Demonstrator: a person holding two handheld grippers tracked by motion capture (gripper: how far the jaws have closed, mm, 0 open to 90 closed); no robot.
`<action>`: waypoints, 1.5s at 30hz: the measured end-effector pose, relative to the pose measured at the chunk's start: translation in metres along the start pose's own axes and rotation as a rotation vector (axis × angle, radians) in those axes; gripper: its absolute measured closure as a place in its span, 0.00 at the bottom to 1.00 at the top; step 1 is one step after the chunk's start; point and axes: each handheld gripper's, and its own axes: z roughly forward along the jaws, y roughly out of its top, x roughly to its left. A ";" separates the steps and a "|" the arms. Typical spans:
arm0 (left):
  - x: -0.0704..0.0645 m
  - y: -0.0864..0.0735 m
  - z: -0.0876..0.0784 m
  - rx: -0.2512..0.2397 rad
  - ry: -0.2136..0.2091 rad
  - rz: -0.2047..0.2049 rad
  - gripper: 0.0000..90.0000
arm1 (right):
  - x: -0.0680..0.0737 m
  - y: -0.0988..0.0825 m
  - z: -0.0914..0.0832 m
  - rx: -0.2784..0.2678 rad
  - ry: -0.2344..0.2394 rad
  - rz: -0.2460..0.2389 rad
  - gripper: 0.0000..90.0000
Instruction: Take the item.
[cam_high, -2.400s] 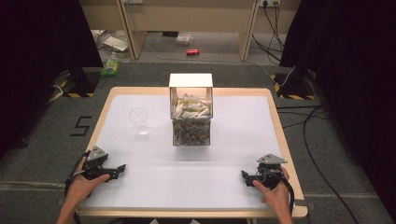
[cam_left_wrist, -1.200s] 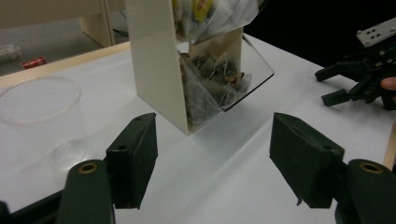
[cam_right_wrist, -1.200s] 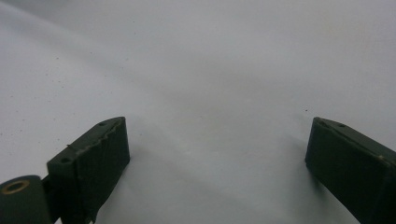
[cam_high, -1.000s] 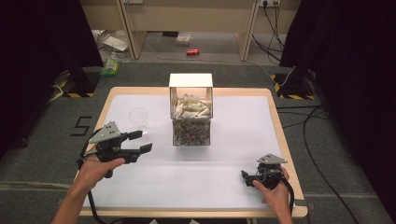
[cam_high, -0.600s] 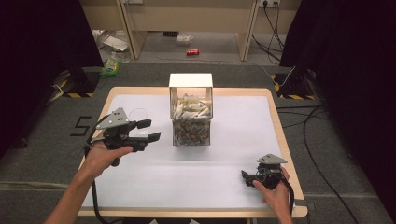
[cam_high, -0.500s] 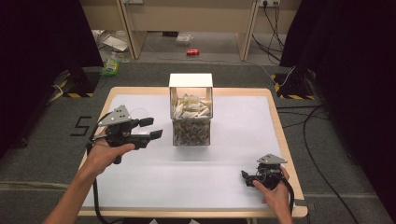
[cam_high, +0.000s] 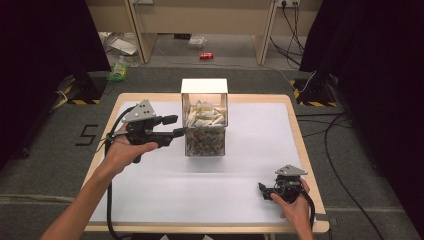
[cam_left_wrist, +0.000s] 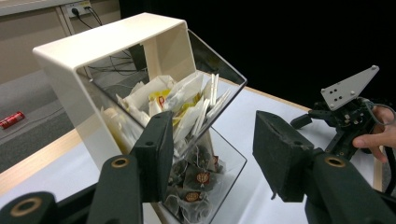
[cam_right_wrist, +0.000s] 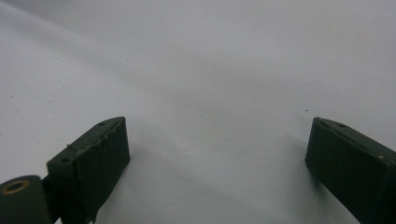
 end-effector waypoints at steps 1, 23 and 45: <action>0.000 0.002 0.002 0.001 -0.002 0.003 0.54 | 0.000 0.000 0.000 0.000 0.000 0.000 0.08; 0.007 0.032 0.063 0.064 -0.004 0.036 0.59 | 0.000 0.000 0.000 0.000 0.000 0.000 0.08; 0.015 0.033 0.098 0.141 0.022 0.037 0.67 | 0.000 0.000 0.000 0.001 0.000 -0.001 0.08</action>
